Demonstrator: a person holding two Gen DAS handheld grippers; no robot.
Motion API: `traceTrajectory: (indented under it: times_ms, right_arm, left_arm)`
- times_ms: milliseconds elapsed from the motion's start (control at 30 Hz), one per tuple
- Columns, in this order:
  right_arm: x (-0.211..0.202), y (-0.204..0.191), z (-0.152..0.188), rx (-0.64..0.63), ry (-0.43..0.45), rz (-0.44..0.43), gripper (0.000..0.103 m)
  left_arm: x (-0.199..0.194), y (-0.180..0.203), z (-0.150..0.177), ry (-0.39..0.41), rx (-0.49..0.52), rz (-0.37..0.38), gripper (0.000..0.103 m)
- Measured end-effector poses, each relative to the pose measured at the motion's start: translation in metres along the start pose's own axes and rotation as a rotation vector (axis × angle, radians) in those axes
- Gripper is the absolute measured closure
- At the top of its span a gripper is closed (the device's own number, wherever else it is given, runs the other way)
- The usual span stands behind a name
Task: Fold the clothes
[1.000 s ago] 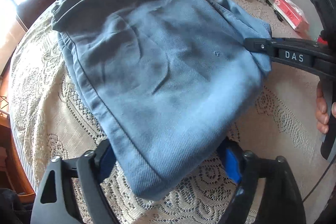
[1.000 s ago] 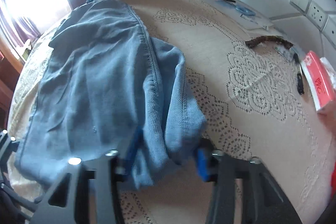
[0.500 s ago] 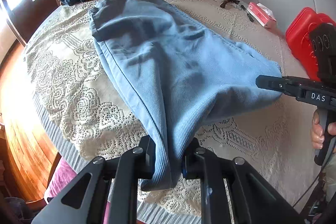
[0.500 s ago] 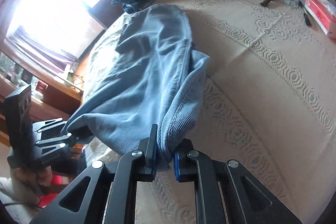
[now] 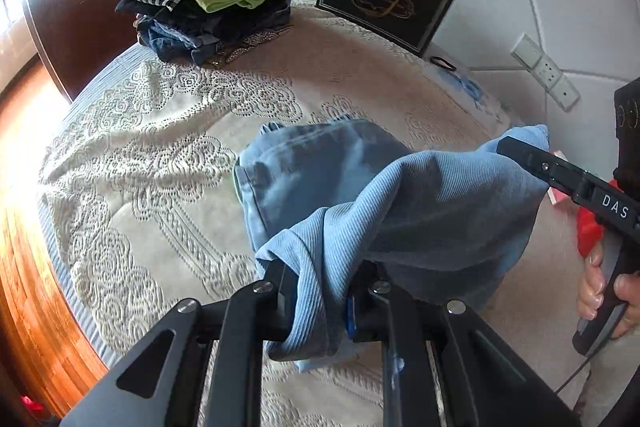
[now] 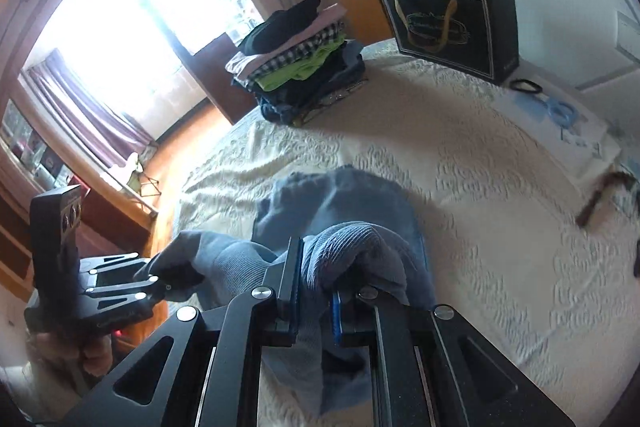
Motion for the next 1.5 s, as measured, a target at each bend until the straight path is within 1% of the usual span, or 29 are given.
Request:
traceTrajectory:
  times_ms: [33, 67, 100, 167, 200, 233, 267, 300, 400, 467, 500, 533, 600, 633, 667, 733, 800, 900, 967, 1033, 1067, 1100, 1167, 1267, 1300, 1367, 1400, 1433, 1500]
  right_arm:
    - [0.019, 0.006, -0.013, 0.01, -0.01, 0.011, 0.09]
    - [0.037, 0.013, -0.024, 0.021, -0.024, 0.021, 0.086]
    - [0.055, 0.02, -0.034, 0.035, -0.05, 0.058, 0.083]
    - [0.073, 0.037, -0.042, 0.087, -0.092, 0.124, 0.082]
    - [0.075, 0.045, -0.042, 0.125, -0.099, 0.141, 0.081]
    - [0.07, 0.05, -0.04, 0.15, -0.089, 0.143, 0.081]
    - [0.063, 0.053, -0.037, 0.17, -0.071, 0.138, 0.077]
    - [0.056, 0.056, -0.034, 0.189, -0.054, 0.133, 0.07]
    - [0.026, 0.068, -0.041, 0.23, 0.032, 0.136, 0.06]
    - [0.009, 0.072, -0.053, 0.268, 0.061, 0.134, 0.059]
    - [0.001, 0.072, -0.058, 0.266, 0.07, 0.138, 0.059]
    - [-0.001, 0.068, -0.056, 0.243, 0.065, 0.137, 0.059]
    - [-0.002, 0.056, -0.045, 0.183, 0.041, 0.131, 0.058]
    - [-0.002, 0.05, -0.04, 0.153, 0.03, 0.128, 0.058]
    - [-0.002, 0.044, -0.035, 0.123, 0.018, 0.125, 0.058]
    - [0.008, 0.038, -0.012, 0.075, -0.037, 0.147, 0.058]
    - [0.02, 0.037, 0.011, 0.046, -0.085, 0.181, 0.058]
    - [0.027, 0.034, 0.032, 0.023, -0.113, 0.193, 0.058]
    - [0.027, 0.03, 0.038, 0.016, -0.108, 0.176, 0.058]
    - [0.029, 0.025, 0.039, 0.022, -0.099, 0.135, 0.063]
    - [0.033, 0.022, 0.04, 0.029, -0.108, 0.108, 0.074]
    - [0.039, 0.02, 0.041, 0.038, -0.122, 0.082, 0.081]
    - [0.051, 0.019, 0.048, 0.042, -0.15, 0.052, 0.084]
    - [0.071, 0.029, 0.065, 0.035, -0.24, 0.059, 0.085]
    - [0.075, 0.036, 0.071, 0.034, -0.271, 0.085, 0.091]
    - [0.081, 0.053, 0.082, 0.033, -0.333, 0.158, 0.103]
    - [0.08, 0.06, 0.085, 0.053, -0.336, 0.164, 0.103]
    - [0.077, 0.066, 0.083, 0.073, -0.329, 0.176, 0.103]
    - [0.068, 0.071, 0.076, 0.071, -0.304, 0.275, 0.101]
  left_arm:
    - [0.013, -0.008, -0.015, -0.011, -0.02, -0.004, 0.087]
    - [0.026, -0.015, -0.029, -0.031, -0.036, -0.003, 0.081]
    - [0.037, -0.021, -0.039, -0.057, -0.047, 0.006, 0.077]
    - [0.045, -0.026, -0.051, -0.081, -0.055, 0.044, 0.06]
    - [0.045, -0.026, -0.053, -0.076, -0.05, 0.07, 0.055]
    - [0.043, -0.026, -0.054, -0.071, -0.045, 0.098, 0.043]
    - [0.042, -0.025, -0.055, -0.066, -0.041, 0.114, 0.033]
    - [0.043, -0.024, -0.055, -0.063, -0.04, 0.118, 0.031]
    - [0.046, -0.021, -0.056, -0.053, -0.038, 0.115, 0.03]
    - [0.051, -0.024, -0.061, -0.05, -0.052, 0.06, 0.03]
    - [0.052, -0.025, -0.065, -0.053, -0.061, 0.037, 0.03]
    - [0.049, -0.026, -0.069, -0.053, -0.065, 0.035, 0.03]
    - [0.038, -0.026, -0.078, -0.03, -0.069, 0.049, 0.019]
    - [0.029, -0.026, -0.082, -0.002, -0.067, 0.04, 0.004]
    - [0.021, -0.025, -0.084, 0.022, -0.064, 0.028, 0.0]
    - [0.009, -0.022, -0.083, 0.047, -0.048, 0.003, 0.0]
    - [0.011, -0.019, -0.072, 0.018, -0.033, 0.0, 0.0]
    - [0.023, -0.006, -0.05, -0.021, -0.022, 0.013, 0.0]
    - [0.032, 0.004, -0.035, -0.043, -0.015, 0.031, 0.0]
    - [0.045, 0.016, -0.021, -0.066, -0.009, 0.056, 0.0]
    - [0.052, 0.02, -0.014, -0.082, -0.002, 0.061, 0.0]
    - [0.062, 0.023, -0.006, -0.105, 0.01, 0.057, 0.0]
    - [0.081, 0.022, 0.012, -0.152, 0.038, 0.026, 0.001]
    - [0.103, 0.0, 0.035, -0.201, 0.088, -0.083, 0.003]
    - [0.108, -0.013, 0.041, -0.217, 0.079, -0.095, 0.003]
    - [0.105, -0.032, 0.044, -0.219, 0.051, -0.066, 0.002]
    - [0.101, -0.036, 0.042, -0.217, 0.058, -0.096, 0.002]
    - [0.096, -0.038, 0.039, -0.209, 0.059, -0.104, 0.002]
    - [0.084, -0.037, 0.033, -0.18, 0.048, -0.093, 0.002]
Point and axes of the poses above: each gripper's, at about its wrist camera, not at the fingertips, and x roughly the way its jaws point, y to its right, z to its underside, the point moved 2 cm from there along x, roughly the way its jaws point, and after that the axes turned 4 degrees about -x, right-handed, at the moved point
